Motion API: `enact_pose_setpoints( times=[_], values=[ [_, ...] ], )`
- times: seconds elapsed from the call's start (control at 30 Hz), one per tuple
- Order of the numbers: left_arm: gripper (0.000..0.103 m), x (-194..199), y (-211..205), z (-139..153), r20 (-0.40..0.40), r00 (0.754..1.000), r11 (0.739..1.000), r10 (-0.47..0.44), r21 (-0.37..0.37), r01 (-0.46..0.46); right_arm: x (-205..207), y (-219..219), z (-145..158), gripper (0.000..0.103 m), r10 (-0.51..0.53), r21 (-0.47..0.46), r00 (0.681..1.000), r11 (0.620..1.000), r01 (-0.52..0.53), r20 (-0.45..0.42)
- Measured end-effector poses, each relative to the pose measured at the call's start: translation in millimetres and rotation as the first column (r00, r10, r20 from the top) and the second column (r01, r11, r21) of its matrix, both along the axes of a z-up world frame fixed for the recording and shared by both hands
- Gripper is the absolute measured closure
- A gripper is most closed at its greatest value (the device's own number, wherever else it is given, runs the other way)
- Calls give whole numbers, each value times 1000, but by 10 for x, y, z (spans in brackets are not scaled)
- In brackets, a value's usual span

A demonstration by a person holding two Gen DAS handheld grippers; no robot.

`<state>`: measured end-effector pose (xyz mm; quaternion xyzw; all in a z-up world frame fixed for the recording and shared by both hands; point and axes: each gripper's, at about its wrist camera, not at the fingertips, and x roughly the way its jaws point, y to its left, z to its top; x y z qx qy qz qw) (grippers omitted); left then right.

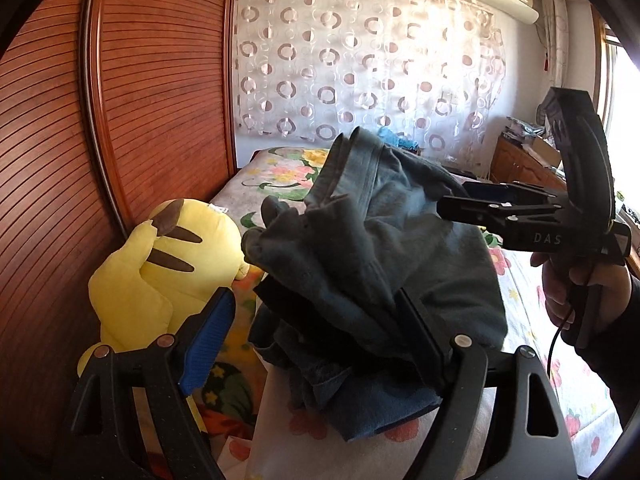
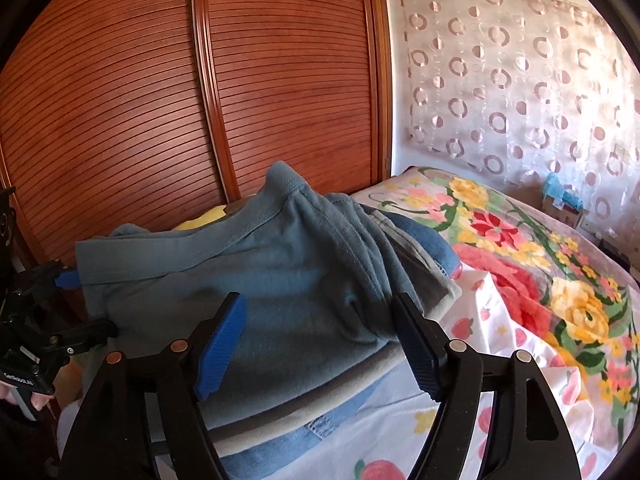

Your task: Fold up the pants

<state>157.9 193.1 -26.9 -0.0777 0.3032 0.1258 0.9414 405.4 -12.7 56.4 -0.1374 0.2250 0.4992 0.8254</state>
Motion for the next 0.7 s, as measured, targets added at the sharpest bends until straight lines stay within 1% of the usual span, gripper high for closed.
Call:
enact_pose_setpoints(
  times=[0.03,0.13,0.23,0.5,0.7],
  values=[
    [15,-23,7,11,6,1000,1000,0,-3,0,-27,12,18,26,-1,1,1000,1000,1,1],
    [14,-87,-1,50,17,1000,1000,7,-1,-7,-112,-9,46,25,-7,2,1000,1000,7,9],
    [10,-171,12,87,33,999,1000,23,5,-23,-205,-44,55,24,-11,8,1000,1000,10,11],
    [10,-354,-52,113,26,999,999,29,14,-29,-502,-176,54,23,-29,18,999,999,28,18],
    [10,-490,-159,107,21,1000,1000,-3,23,3,-779,-398,67,23,-62,38,998,997,61,15]
  ],
)
